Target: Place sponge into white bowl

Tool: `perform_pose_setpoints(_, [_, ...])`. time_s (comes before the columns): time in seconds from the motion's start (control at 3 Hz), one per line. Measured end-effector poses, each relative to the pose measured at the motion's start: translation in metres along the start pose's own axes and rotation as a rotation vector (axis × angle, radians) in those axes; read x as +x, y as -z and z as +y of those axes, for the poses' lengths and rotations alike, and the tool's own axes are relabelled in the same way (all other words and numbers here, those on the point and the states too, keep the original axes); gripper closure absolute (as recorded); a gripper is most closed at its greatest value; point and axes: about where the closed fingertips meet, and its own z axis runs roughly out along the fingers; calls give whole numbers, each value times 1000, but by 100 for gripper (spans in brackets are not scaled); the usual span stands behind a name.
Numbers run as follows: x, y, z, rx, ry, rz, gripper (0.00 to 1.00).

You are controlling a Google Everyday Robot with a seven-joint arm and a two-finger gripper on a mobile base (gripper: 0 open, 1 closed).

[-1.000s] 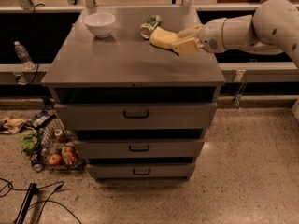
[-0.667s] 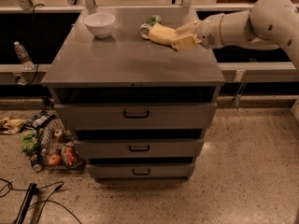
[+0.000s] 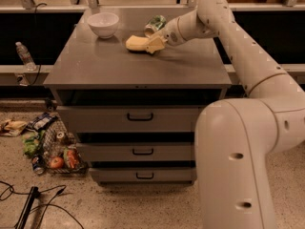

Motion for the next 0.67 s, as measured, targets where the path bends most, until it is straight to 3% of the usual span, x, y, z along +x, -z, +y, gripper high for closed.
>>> perform_pose_setpoints(0.33, [-67,6,-21,72,42,-116,100])
perform_pose_setpoints(0.67, [-132,32,-28,131,94,-244,100])
